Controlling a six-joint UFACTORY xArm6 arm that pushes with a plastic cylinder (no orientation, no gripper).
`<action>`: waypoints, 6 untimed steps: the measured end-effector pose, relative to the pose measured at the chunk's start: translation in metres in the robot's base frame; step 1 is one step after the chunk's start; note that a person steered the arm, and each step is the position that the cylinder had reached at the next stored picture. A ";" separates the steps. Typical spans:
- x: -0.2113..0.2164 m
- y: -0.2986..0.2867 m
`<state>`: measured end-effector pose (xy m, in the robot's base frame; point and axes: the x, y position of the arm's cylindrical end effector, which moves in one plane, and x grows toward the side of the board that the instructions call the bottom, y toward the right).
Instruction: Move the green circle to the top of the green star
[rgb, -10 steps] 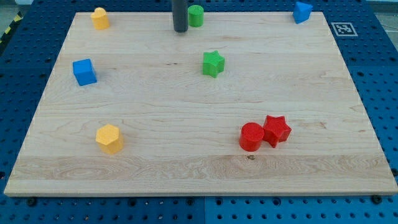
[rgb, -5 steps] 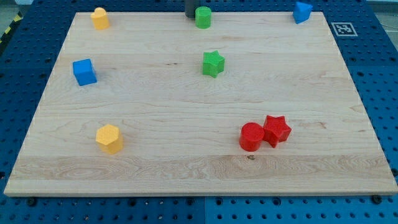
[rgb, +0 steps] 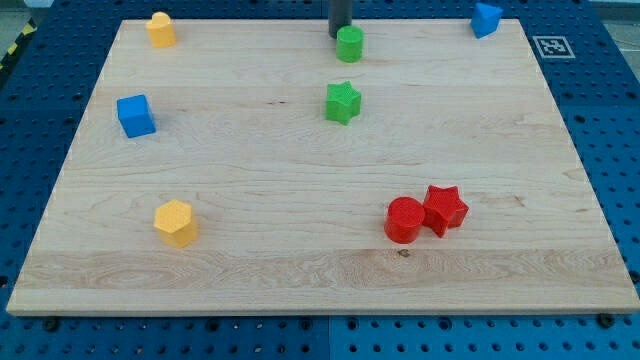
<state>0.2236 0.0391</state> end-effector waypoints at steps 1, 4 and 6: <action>0.000 0.005; 0.047 0.018; 0.069 0.018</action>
